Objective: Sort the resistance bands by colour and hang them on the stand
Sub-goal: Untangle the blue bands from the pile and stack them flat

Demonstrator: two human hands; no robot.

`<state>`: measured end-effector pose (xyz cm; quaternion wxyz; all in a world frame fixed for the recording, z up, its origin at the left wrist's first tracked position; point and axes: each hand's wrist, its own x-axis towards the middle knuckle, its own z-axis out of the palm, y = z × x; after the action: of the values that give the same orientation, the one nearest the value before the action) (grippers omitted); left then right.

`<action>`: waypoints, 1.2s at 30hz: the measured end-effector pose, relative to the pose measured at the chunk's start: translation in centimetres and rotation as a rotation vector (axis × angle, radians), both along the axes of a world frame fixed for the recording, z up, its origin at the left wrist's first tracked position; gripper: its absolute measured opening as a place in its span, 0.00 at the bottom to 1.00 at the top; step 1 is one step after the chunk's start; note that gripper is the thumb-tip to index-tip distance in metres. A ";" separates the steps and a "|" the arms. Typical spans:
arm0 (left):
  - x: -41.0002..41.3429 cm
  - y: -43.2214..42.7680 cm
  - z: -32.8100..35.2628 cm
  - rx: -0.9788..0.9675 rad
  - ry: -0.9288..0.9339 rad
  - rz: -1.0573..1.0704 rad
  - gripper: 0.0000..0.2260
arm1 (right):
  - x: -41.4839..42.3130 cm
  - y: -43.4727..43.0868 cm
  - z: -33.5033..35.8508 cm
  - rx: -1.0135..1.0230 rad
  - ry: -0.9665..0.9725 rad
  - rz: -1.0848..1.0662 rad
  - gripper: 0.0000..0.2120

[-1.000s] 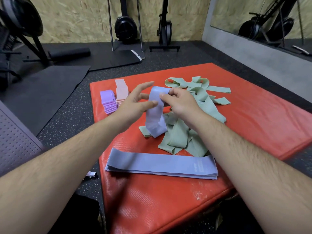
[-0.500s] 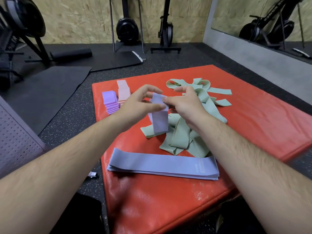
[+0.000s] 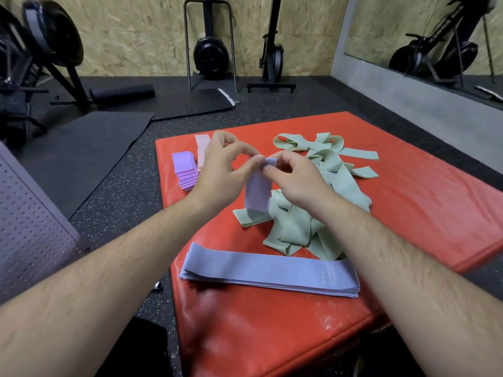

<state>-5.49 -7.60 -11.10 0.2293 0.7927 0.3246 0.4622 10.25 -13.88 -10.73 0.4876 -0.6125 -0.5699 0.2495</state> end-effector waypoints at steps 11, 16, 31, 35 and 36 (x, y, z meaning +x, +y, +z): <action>-1.1 -0.8 1.8 -0.045 -0.078 0.033 0.03 | -1.2 0.1 -1.0 0.028 -0.006 0.081 0.06; -2.6 -0.6 2.7 -0.162 -0.283 0.119 0.04 | -0.5 -0.5 -2.4 -0.078 -0.243 0.070 0.05; -6.4 1.1 1.4 -0.433 -0.339 0.317 0.05 | 4.4 -4.5 1.2 -0.128 -0.439 -0.062 0.08; -6.4 0.4 1.4 -0.449 -0.351 0.311 0.05 | 5.4 -5.7 2.1 -0.109 -0.400 -0.073 0.07; -6.4 0.3 1.3 -0.454 -0.359 0.305 0.04 | 5.7 -6.0 2.2 -0.126 -0.380 -0.055 0.06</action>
<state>-11.90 -7.33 -9.76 0.3817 0.5695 0.4889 0.5394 15.99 -19.86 -8.50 0.3385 -0.6933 -0.6180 0.1512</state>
